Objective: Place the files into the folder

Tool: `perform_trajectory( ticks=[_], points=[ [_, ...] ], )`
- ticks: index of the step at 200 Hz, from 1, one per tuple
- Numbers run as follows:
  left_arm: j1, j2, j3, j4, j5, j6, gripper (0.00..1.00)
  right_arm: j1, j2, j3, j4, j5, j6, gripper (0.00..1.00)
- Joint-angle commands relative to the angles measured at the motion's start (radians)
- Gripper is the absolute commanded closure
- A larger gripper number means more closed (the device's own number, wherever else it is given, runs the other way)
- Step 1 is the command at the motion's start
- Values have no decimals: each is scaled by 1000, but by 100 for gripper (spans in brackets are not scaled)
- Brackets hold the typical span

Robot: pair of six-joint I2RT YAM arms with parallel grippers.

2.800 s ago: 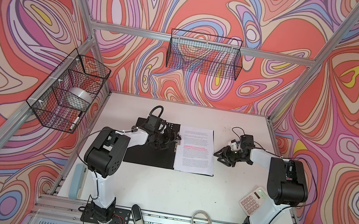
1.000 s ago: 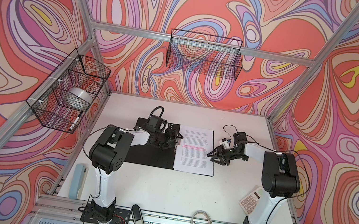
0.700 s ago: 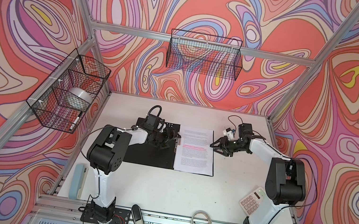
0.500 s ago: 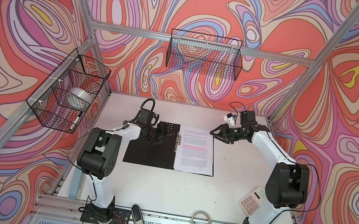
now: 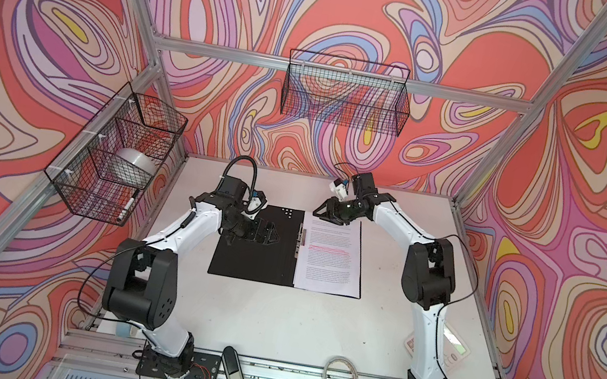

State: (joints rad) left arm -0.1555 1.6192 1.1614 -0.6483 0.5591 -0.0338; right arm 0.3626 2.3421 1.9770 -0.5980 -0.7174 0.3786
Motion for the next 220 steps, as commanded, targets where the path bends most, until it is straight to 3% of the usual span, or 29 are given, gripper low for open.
perform_trajectory(
  ticks=[1,83,220],
  points=[
    [5,45,-12,-19,-15,66,2,28,61,84,49,-2,19,60],
    [7,157,-19,40,-12,47,9,56,201,161,112,5,47,61],
    [8,248,-22,72,-13,31,18,76,286,282,-39,6,-27,61]
  ],
)
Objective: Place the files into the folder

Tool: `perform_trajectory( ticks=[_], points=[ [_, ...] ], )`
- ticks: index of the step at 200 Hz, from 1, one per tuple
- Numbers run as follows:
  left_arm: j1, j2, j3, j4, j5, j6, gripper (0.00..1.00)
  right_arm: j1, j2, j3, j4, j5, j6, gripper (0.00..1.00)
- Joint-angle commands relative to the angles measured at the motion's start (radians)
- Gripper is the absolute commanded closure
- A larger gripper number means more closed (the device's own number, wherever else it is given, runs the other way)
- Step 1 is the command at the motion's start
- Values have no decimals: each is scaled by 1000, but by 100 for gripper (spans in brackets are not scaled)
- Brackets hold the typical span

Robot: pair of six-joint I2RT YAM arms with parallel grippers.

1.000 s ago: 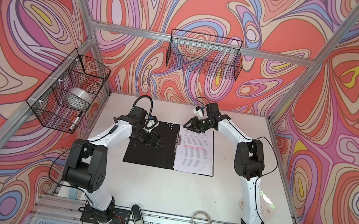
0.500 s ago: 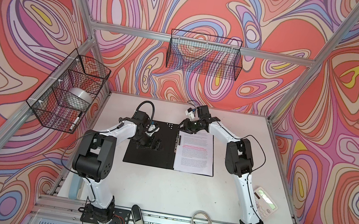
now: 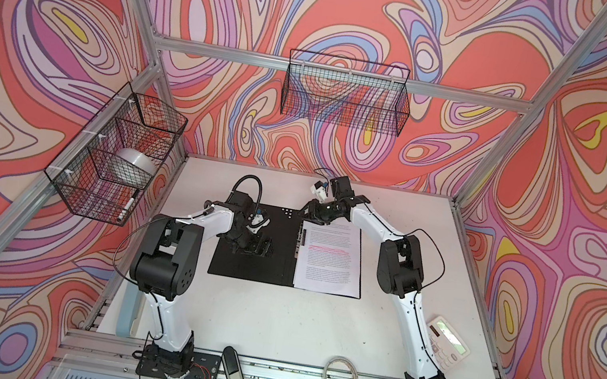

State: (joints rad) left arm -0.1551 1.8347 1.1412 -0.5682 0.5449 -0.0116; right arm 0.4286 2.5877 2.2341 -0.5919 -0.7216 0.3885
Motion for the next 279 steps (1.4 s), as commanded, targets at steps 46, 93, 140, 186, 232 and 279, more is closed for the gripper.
perform_trajectory(
  ticks=[46,93,140,186,232,279],
  points=[
    [8,32,1,-8,0,12,19,13,41,33,-57,15,-47,61],
    [8,49,8,-18,1,5,20,14,36,21,-35,-44,-36,61],
    [9,55,9,-14,5,-1,20,13,17,11,-31,-111,-33,62],
    [11,60,15,-18,3,-6,21,14,-8,-10,-26,-132,-33,62],
    [15,60,26,-29,8,-7,21,17,-88,-81,-27,-137,-48,63],
    [26,59,34,-35,21,-14,21,34,-186,-155,-86,-128,-103,63]
  ],
)
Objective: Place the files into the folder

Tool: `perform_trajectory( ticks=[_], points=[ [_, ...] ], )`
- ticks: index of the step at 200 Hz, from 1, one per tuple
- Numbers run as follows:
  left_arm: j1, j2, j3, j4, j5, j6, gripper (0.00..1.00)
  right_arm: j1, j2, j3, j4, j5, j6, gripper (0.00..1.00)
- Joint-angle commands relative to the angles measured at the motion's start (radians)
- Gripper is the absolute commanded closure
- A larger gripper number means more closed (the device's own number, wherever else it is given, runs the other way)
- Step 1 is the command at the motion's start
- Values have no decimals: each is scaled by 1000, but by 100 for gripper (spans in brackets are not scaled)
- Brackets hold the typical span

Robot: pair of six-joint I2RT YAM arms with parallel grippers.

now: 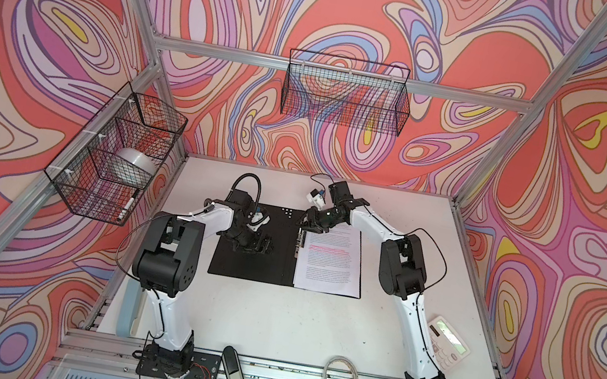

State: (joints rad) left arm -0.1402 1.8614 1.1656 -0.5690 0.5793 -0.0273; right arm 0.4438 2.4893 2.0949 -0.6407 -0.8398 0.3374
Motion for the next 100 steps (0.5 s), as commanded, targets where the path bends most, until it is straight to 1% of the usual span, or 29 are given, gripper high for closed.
perform_trajectory(
  ticks=[1,47,66,100],
  points=[
    [12,32,9,-34,-13,2,21,20,-89,-16,-39,-10,-53,63],
    [14,32,11,-31,-3,-1,21,44,-102,21,-162,-15,-125,63],
    [14,32,14,-33,-1,-2,21,53,-106,42,-221,9,-151,63],
    [17,34,53,-79,2,6,21,84,-179,49,-299,193,-150,67]
  ],
)
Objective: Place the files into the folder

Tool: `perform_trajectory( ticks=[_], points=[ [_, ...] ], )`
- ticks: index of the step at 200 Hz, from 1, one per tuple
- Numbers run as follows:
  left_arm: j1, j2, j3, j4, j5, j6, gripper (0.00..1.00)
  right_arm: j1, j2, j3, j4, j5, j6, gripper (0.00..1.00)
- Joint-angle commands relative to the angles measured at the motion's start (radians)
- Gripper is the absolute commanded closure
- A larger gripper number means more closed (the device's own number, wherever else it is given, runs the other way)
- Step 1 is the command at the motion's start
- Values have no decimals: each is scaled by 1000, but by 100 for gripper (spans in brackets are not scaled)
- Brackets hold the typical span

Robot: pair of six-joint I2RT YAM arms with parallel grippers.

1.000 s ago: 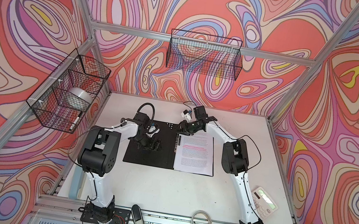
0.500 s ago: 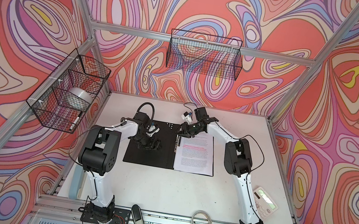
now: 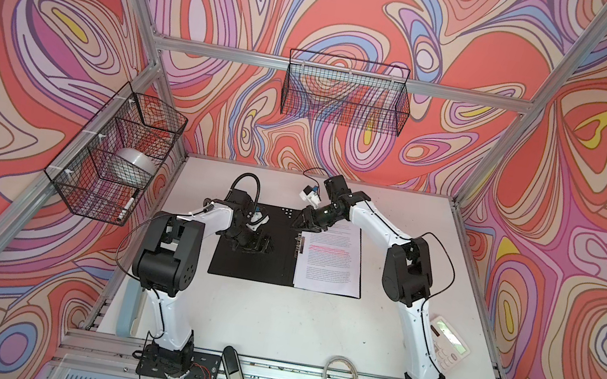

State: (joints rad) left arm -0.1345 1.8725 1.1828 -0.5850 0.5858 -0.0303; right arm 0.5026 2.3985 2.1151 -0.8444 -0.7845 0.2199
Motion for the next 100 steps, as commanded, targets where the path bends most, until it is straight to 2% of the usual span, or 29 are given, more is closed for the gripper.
perform_trajectory(
  ticks=[1,20,42,61,81,100],
  points=[
    [12,23,36,-64,-5,9,21,27,-91,30,-98,145,-33,68],
    [12,7,50,-78,-24,19,21,58,-114,62,-174,297,-34,73],
    [12,-11,64,-92,-60,40,21,103,-99,125,-272,435,-34,75],
    [12,-9,86,-123,-89,68,21,145,-80,155,-304,510,-31,77],
    [12,-11,87,-131,-102,85,21,174,-41,203,-343,621,-19,85],
    [13,-16,81,-131,-95,87,21,181,-12,231,-357,654,-7,89]
  ],
)
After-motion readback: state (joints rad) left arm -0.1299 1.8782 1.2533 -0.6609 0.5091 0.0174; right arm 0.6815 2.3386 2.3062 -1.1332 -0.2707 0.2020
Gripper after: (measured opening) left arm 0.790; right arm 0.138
